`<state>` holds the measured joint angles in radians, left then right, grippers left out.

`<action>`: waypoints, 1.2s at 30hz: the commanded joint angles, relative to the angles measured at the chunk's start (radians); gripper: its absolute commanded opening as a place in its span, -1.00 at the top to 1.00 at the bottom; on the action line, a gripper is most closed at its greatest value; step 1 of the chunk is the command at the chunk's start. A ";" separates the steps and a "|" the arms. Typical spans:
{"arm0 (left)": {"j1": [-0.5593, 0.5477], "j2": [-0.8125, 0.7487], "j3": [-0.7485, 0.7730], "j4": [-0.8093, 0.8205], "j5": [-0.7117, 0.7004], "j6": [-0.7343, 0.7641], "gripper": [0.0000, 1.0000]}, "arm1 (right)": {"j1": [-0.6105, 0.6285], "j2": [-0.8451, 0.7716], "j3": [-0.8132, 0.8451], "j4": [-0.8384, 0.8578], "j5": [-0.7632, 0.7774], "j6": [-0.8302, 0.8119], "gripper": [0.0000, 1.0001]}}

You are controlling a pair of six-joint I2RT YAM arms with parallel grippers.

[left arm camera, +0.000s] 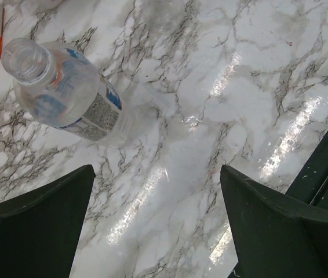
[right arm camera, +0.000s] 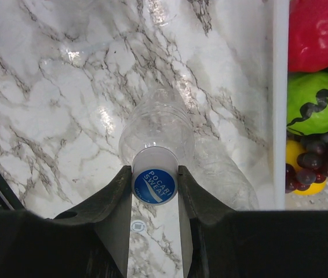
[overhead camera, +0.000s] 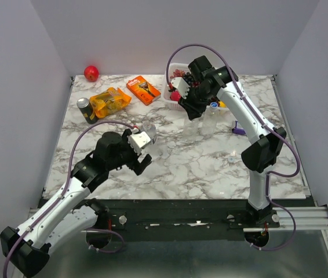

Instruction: Screw on the bottle caps

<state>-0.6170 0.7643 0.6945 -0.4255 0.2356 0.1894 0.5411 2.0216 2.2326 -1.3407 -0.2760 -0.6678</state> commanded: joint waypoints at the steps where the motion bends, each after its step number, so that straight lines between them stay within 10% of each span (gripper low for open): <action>1: 0.049 0.006 0.013 0.001 0.025 -0.018 -0.97 | -0.003 0.003 -0.034 -0.042 0.009 0.025 0.90; 29: 0.157 0.007 0.031 -0.105 -0.070 0.108 -0.97 | -0.001 -0.040 0.028 0.041 -0.012 0.056 -0.49; 36: 0.213 -0.095 0.105 -0.134 -0.282 0.039 -0.97 | 0.020 -0.098 0.039 0.129 -0.257 0.082 -0.86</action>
<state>-0.4511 0.7605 0.7525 -0.5510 0.1318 0.2783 0.5415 2.0010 2.2749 -1.2938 -0.3561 -0.6136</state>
